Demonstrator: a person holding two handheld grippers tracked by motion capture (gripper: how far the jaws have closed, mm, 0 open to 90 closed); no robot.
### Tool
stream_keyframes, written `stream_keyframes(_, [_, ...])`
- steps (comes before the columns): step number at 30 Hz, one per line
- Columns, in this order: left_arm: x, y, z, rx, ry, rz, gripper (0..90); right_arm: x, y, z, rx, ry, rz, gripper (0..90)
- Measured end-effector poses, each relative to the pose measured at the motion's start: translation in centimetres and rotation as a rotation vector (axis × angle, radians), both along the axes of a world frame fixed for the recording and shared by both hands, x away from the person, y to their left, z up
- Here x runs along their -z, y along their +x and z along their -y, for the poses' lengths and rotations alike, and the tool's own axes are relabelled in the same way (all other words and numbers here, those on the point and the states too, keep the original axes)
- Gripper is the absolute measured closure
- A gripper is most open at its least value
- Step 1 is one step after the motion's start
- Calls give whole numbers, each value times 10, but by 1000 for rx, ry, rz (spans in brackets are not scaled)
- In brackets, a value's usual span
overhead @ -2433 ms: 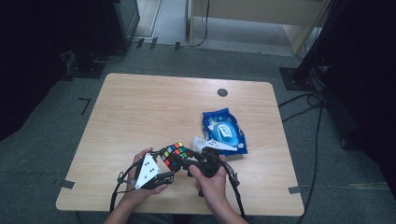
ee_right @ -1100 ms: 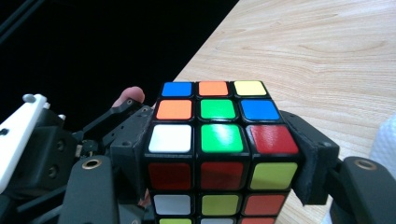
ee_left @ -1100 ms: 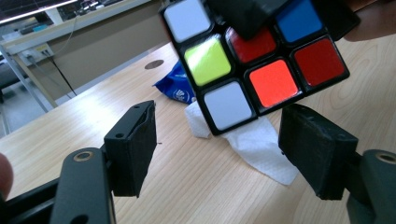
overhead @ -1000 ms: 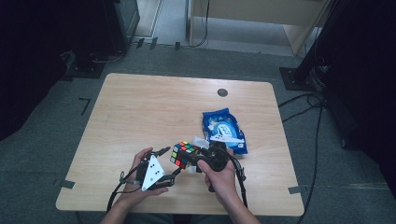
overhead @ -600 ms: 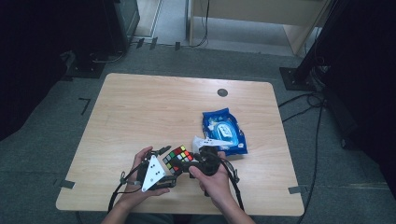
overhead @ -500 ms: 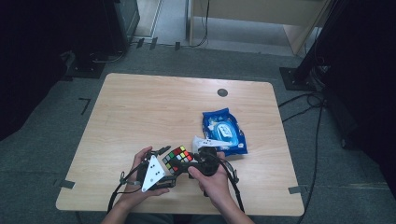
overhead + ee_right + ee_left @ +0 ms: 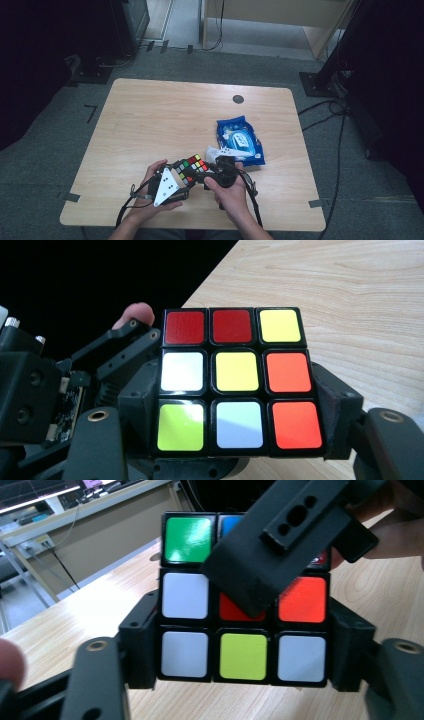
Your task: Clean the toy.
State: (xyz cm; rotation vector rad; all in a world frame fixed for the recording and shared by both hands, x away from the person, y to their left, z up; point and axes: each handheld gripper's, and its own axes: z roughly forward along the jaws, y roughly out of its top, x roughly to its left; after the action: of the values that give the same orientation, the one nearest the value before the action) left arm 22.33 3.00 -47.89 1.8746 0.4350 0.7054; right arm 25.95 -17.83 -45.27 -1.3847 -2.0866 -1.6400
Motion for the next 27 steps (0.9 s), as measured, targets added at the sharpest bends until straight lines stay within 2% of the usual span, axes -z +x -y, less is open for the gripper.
stream_keyframes(8, [-2, 0, -2, -5, 1, -1, 340, 0, 3, 1, -35, 4, 9, 342])
stream_keyframes(9, [-2, 2, -5, -14, -9, -14, 340, -3, 4, 2, -42, -7, 48, 309])
stream_keyframes(10, [-3, 4, -8, -20, -12, -21, 340, -5, 5, 4, -41, -10, 66, 292])
stream_keyframes(12, [-2, 6, -11, -32, -20, -29, 340, -10, 6, 13, -34, 16, 90, 286])
stream_keyframes(13, [-2, 10, -18, -52, -26, -41, 340, -12, 7, 18, -25, 34, 99, 295])
stream_keyframes(14, [-2, 10, -18, -52, -26, -41, 340, -12, 7, 18, -25, 34, 99, 295])
stream_keyframes(15, [-2, 13, -24, -71, -38, -54, 340, -14, 10, 28, 10, 44, 117, 303])
stream_keyframes(17, [-2, 15, -28, -83, -37, -58, 340, -14, 11, 30, 18, 44, 126, 311])
stream_keyframes(18, [-1, 16, -30, -91, -43, -62, 340, -12, 14, 34, 31, 32, 153, 317])
stream_keyframes(19, [-1, 17, -33, -95, -47, -68, 340, -6, 17, 36, 61, -26, 196, 328])
stream_keyframes(20, [-1, 17, -33, -95, -47, -68, 340, -6, 17, 36, 61, -26, 196, 328])
stream_keyframes(21, [-1, 18, -34, -96, -45, -70, 340, 5, 22, 37, 79, -87, 222, 343])
stream_keyframes(22, [-1, 18, -34, -96, -45, -70, 340, 5, 22, 37, 79, -87, 222, 343])
stream_keyframes(23, [-1, 18, -34, -94, -45, -71, 340, 11, 23, 37, 92, -124, 242, 352])
stream_keyframes(25, [-1, 18, -33, -87, -45, -74, 340, 30, 27, 32, 106, -279, 298, 355])
stream_keyframes(27, [0, 18, -33, -79, -42, -74, 340, 38, 27, 28, 105, -352, 318, 361])
